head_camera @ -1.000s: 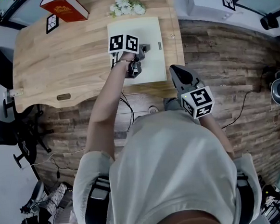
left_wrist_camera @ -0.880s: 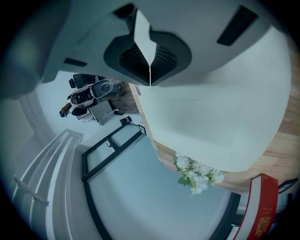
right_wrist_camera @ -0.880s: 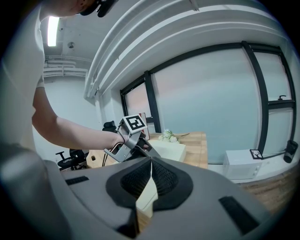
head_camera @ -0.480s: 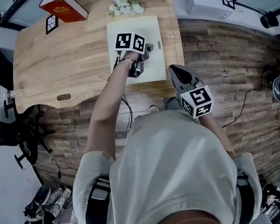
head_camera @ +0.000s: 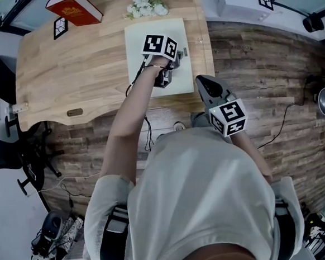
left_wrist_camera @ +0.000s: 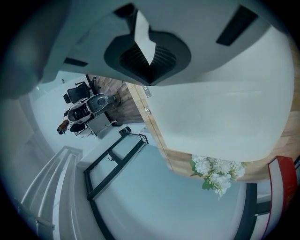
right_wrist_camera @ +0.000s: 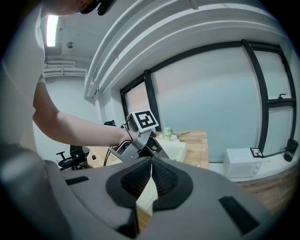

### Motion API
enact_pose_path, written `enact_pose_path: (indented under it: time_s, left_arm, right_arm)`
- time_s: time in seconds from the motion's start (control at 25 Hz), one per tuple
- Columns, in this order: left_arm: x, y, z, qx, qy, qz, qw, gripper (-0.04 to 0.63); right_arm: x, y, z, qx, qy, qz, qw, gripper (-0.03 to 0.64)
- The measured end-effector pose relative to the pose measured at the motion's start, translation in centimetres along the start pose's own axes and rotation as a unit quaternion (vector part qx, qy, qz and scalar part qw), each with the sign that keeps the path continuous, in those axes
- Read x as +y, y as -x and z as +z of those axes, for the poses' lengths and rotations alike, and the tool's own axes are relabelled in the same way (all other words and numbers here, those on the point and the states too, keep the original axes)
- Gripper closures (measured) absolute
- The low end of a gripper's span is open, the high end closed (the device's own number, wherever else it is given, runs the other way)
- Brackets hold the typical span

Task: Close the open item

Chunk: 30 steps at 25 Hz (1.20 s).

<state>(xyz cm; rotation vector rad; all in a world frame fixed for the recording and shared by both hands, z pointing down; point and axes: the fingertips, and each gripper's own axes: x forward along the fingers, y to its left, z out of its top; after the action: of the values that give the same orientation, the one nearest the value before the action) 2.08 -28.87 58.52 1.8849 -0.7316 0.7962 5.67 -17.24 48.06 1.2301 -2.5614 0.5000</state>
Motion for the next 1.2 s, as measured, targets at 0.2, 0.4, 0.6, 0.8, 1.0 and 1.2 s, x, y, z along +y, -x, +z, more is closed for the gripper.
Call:
enact_pose_path:
  time_s: [0.2, 0.4, 0.6, 0.8, 1.0, 1.2]
  left_arm:
    - [0.3, -0.2, 0.0, 0.005, 0.021, 0.006, 0.9998, 0.575]
    - [0.3, -0.3, 0.0, 0.015, 0.024, 0.011, 0.9995, 0.577]
    - [0.3, -0.3, 0.0, 0.013, 0.028, 0.020, 0.9993, 0.577]
    - [0.1, 0.1, 0.2, -0.020, 0.042, 0.019, 0.9987, 0.577]
    - [0.3, 1.1, -0.4, -0.034, 0.063, 0.010, 0.9974, 0.575]
    - [0.5, 2.6, -1.8, -0.039, 0.043, 0.033, 0.9977, 0.575]
  right_arm:
    - [0.0, -0.1, 0.1, 0.000, -0.001, 0.001, 1.000, 0.597]
    - [0.2, -0.2, 0.2, -0.002, 0.000, 0.004, 1.000, 0.597]
    - [0.6, -0.1, 0.3, -0.003, 0.003, 0.006, 1.000, 0.597]
    - [1.0, 0.1, 0.3, -0.004, 0.006, 0.009, 1.000, 0.597]
    - [1.4, 0.4, 0.3, -0.005, 0.010, 0.012, 1.000, 0.597]
    - [2.0, 0.5, 0.3, -0.007, 0.015, 0.018, 1.000, 0.597]
